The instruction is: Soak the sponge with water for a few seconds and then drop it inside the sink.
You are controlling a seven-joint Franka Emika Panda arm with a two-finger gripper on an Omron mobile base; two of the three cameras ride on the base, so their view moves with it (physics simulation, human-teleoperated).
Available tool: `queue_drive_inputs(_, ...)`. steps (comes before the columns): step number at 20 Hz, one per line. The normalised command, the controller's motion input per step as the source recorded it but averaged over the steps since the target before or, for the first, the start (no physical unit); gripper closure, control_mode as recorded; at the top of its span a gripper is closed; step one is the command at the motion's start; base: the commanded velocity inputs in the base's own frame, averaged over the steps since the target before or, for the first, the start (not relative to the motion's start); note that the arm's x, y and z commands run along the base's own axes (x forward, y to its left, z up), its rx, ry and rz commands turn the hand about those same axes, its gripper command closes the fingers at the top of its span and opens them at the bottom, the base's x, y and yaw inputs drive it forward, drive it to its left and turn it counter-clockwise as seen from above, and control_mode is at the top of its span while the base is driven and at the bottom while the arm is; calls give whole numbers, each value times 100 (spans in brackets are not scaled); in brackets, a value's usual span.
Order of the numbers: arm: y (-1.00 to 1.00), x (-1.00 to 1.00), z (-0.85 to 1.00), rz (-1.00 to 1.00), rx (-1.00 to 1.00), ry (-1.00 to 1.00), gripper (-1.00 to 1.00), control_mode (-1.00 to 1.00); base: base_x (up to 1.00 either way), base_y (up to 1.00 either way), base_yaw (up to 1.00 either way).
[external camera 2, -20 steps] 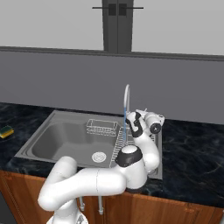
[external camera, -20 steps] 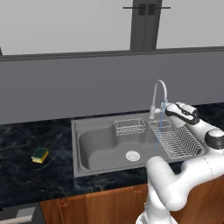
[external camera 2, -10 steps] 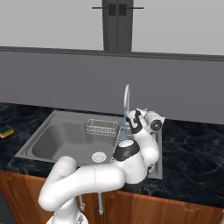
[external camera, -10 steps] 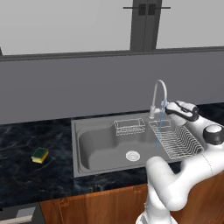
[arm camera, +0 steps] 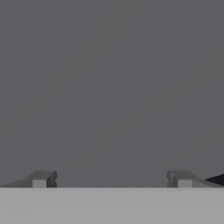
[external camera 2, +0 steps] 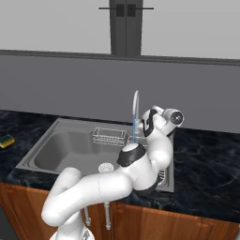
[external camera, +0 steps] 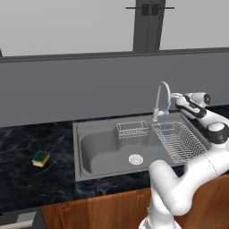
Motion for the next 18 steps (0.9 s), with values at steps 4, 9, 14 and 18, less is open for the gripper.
queue_drive_inputs(4, -33, -8, 39, 0, 8, 19, -100, -100, 0, 0, 0)
queue_drive_inputs(9, -32, -33, 35, 0, 8, 25, -100, -100, 0, 0, 0)
queue_drive_inputs(14, -9, -35, 30, 0, 4, 23, -100, -100, 0, 0, 0)
queue_drive_inputs(18, 0, -42, 24, 0, 1, 22, -100, -100, 0, 0, 0)
